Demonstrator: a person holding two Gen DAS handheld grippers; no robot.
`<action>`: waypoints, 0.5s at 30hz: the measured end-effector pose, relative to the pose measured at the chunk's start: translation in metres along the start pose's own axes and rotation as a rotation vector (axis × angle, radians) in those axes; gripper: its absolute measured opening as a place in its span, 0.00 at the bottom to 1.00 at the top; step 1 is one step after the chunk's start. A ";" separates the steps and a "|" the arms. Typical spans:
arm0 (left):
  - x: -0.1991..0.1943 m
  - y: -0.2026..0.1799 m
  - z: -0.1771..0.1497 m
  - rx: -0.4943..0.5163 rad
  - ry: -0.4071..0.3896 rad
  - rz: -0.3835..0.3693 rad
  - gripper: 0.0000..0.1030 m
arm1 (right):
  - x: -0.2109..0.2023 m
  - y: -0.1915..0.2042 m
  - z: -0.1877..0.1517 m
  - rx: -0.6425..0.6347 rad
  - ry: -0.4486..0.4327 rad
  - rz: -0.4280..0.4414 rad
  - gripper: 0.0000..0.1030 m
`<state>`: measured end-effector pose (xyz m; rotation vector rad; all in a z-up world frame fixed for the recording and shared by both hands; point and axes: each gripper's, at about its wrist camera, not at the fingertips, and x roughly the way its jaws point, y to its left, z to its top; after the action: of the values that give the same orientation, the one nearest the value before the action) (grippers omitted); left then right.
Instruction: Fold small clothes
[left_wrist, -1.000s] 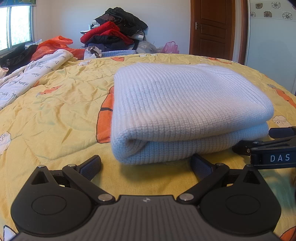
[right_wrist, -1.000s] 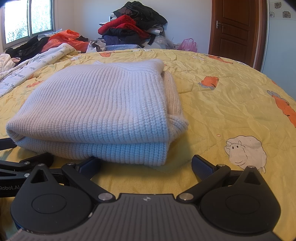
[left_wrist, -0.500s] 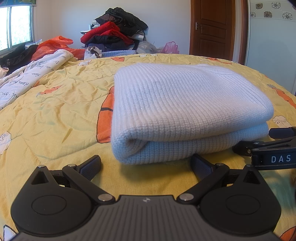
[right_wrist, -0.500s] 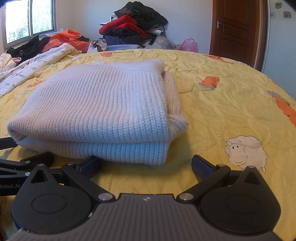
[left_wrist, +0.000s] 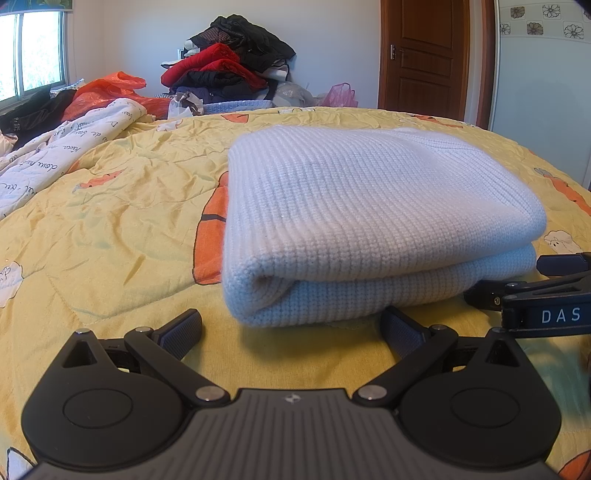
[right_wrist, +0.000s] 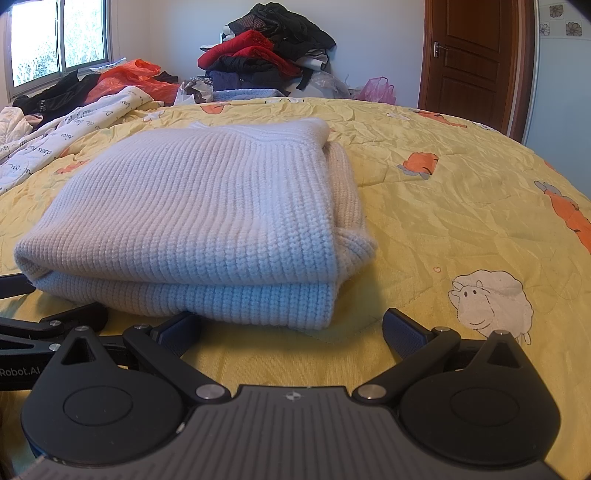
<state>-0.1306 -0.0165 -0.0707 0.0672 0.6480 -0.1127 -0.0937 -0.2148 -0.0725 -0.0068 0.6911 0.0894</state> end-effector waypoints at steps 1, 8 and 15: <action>0.000 0.000 0.000 -0.001 0.000 0.000 1.00 | 0.000 0.000 0.000 0.000 0.000 0.000 1.00; -0.003 0.001 0.001 -0.007 0.009 -0.006 1.00 | -0.001 0.000 0.000 0.002 0.000 0.003 1.00; -0.008 -0.001 0.006 -0.015 0.066 0.015 1.00 | -0.002 0.002 0.002 -0.003 0.011 -0.007 1.00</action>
<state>-0.1340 -0.0178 -0.0609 0.0610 0.7141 -0.0915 -0.0945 -0.2132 -0.0697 -0.0126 0.7014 0.0838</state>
